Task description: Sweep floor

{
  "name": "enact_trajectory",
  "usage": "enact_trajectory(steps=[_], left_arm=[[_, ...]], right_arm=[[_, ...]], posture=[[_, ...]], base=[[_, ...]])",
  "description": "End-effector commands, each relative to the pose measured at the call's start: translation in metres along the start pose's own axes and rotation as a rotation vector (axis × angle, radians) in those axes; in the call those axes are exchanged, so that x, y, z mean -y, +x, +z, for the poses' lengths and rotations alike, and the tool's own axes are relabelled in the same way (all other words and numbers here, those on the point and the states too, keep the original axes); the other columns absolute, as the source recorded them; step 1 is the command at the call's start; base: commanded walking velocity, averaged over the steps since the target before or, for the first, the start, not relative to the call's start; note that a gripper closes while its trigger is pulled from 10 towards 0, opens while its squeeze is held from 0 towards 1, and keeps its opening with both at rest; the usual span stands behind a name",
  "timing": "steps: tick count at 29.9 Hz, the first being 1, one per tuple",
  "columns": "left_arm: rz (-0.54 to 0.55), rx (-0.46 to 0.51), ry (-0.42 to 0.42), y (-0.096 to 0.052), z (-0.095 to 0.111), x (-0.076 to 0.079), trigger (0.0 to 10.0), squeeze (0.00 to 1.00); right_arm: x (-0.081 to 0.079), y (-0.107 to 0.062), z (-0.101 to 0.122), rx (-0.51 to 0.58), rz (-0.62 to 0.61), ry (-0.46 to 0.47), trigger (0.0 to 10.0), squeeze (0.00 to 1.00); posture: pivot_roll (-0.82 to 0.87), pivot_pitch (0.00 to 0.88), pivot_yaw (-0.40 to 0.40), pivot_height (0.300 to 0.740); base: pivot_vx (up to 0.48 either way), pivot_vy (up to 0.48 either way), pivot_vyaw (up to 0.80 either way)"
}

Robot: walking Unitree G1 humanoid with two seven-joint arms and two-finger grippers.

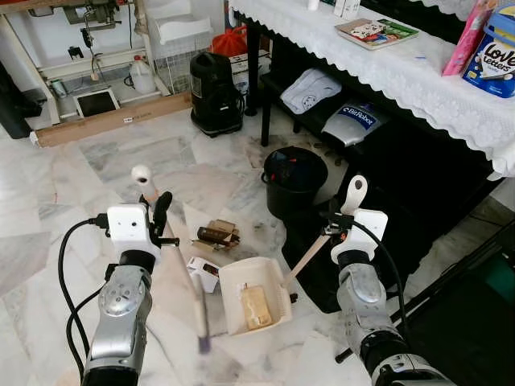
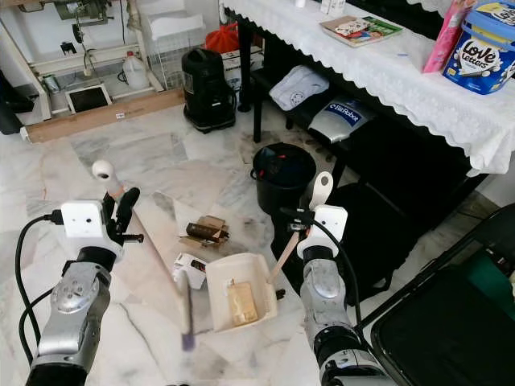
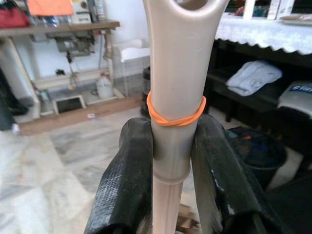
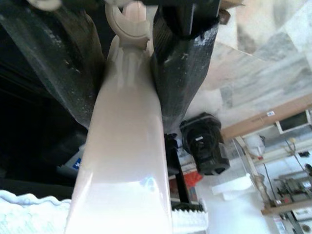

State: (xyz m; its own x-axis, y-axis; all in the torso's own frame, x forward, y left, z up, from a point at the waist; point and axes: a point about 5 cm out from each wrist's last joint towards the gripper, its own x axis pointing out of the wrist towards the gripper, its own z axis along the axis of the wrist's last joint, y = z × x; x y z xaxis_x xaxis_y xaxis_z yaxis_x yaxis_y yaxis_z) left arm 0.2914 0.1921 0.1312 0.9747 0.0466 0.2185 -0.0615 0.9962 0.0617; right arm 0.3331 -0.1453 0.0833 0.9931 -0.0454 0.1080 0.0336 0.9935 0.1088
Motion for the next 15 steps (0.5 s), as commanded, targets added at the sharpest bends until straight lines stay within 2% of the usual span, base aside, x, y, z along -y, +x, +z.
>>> enact_trajectory(steps=[1,4,15], left_arm=[[0.008,0.037,0.029,-0.0010,0.0035,-0.0010,10.0,0.00],[0.021,0.041,0.039,-0.0024,0.0028,-0.0017,10.0,0.00],[0.032,0.045,0.041,-0.0015,-0.0004,0.0015,10.0,0.00]], right_arm=[[-0.0001,0.0062,0.0148,0.071,0.006,0.018,10.0,0.00],[-0.0011,0.0080,0.0194,0.087,0.017,0.019,10.0,0.00],[0.0020,0.0058,0.0220,0.099,0.018,0.004,10.0,0.00]], posture=[[0.13,0.090,-0.032,0.740],[0.12,0.081,-0.030,0.740],[0.11,0.049,-0.026,0.740]], base=[[0.000,0.000,0.00],[0.000,0.000,0.00],[0.000,0.000,0.77]])
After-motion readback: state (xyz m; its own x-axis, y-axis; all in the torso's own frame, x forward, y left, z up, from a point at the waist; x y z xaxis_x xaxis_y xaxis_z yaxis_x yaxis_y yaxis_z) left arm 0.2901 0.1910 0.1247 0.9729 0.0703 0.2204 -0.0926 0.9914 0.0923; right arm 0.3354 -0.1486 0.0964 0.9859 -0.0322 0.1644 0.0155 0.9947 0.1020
